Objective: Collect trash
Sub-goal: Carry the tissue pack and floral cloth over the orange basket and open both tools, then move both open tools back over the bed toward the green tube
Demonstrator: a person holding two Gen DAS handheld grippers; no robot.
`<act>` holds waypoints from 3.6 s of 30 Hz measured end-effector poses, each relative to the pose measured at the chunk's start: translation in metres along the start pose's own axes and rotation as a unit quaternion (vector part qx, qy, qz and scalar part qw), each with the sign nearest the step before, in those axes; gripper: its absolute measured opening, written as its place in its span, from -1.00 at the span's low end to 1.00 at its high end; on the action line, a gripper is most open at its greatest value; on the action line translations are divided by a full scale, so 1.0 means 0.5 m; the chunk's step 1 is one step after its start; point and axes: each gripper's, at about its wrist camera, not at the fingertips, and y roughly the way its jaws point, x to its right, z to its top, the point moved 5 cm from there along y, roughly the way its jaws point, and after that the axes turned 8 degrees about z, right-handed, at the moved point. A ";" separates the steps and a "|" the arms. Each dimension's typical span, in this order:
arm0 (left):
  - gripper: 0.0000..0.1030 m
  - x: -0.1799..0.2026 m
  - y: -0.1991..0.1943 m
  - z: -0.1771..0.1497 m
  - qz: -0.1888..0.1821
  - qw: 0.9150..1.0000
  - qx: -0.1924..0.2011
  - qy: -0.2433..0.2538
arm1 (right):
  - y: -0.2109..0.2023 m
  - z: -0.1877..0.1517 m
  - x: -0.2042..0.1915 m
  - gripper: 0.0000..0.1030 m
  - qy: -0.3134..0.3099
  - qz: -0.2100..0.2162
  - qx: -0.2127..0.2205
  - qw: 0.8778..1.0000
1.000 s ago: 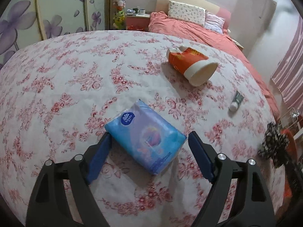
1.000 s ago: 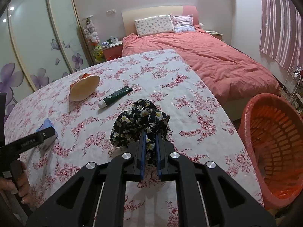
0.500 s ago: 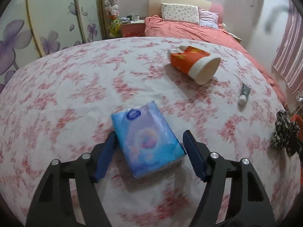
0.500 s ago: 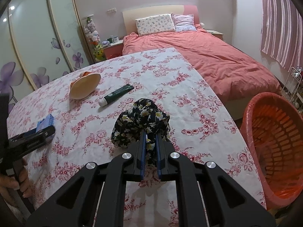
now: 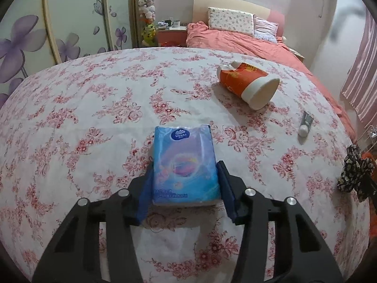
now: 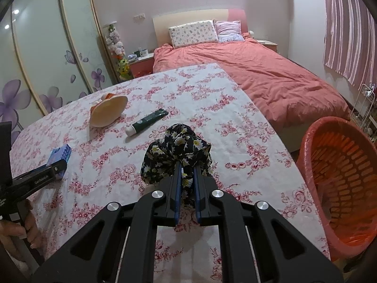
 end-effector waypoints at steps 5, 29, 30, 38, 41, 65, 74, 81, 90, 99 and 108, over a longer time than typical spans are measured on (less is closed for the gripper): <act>-0.03 0.017 -0.044 0.007 -0.013 1.000 0.023 0.002 | -0.034 0.011 0.012 -0.82 0.004 -0.001 0.025 1.000; -0.03 0.365 -0.362 0.004 -0.231 0.958 0.133 0.105 | -0.306 0.046 0.180 -0.82 0.063 -0.120 0.229 0.964; -0.03 0.385 -0.368 -0.001 -0.241 0.955 0.132 0.110 | -0.310 0.046 0.191 -0.82 0.067 -0.126 0.233 0.962; -0.03 0.522 -0.391 -0.031 -0.302 0.935 0.119 0.145 | -0.320 0.032 0.276 -0.82 0.105 -0.155 0.236 0.954; -0.03 0.560 -0.389 -0.043 -0.319 0.929 0.111 0.155 | -0.314 0.022 0.308 -0.82 0.122 -0.160 0.231 0.952; 0.15 0.812 -0.265 -0.148 -0.346 0.906 0.012 0.245 | -0.313 -0.025 0.437 -0.03 0.207 -0.157 0.218 0.941; 0.26 0.707 -0.223 -0.115 -0.266 0.936 0.044 0.228 | -0.312 -0.013 0.409 0.24 0.187 -0.181 0.202 0.944; 0.36 0.535 -0.202 -0.053 -0.190 0.962 0.078 0.178 | -0.261 0.020 0.309 0.24 0.132 -0.137 0.175 0.966; 0.44 0.239 -0.148 0.047 -0.078 0.988 0.101 0.082 | -0.123 0.074 0.080 0.24 0.057 -0.031 0.107 0.992; 0.44 0.020 -0.086 0.090 -0.016 0.996 0.091 0.006 | 0.073 0.088 -0.056 0.20 0.067 0.034 -0.004 0.997; 0.44 -0.036 -0.053 0.112 -0.019 0.996 0.084 -0.033 | 0.198 0.095 -0.128 0.08 0.044 -0.007 -0.056 0.997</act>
